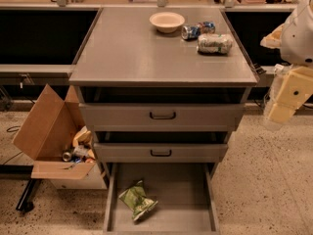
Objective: Pick green jalapeno chip bag from bottom drawer and place on counter
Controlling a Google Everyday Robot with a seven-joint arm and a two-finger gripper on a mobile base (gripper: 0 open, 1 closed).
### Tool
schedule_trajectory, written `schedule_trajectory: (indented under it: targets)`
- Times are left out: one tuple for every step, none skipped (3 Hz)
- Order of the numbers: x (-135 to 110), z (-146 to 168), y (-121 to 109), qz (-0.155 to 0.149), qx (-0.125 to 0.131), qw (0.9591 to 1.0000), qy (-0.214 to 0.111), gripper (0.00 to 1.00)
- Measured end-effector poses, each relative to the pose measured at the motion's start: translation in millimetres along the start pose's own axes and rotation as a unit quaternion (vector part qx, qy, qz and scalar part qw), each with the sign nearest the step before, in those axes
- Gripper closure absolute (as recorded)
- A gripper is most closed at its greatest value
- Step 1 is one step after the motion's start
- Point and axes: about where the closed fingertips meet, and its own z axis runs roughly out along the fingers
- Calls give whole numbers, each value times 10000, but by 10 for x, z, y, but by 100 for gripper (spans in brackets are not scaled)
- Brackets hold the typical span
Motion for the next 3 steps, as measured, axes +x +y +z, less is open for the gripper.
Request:
schedule_trajectory:
  targets:
    - [0, 1, 0, -1, 1, 10000, 0, 0]
    - [-38, 215, -20, -155, 14, 9998, 90, 0]
    - [-50, 473, -7, -321, -93, 9993, 184, 0]
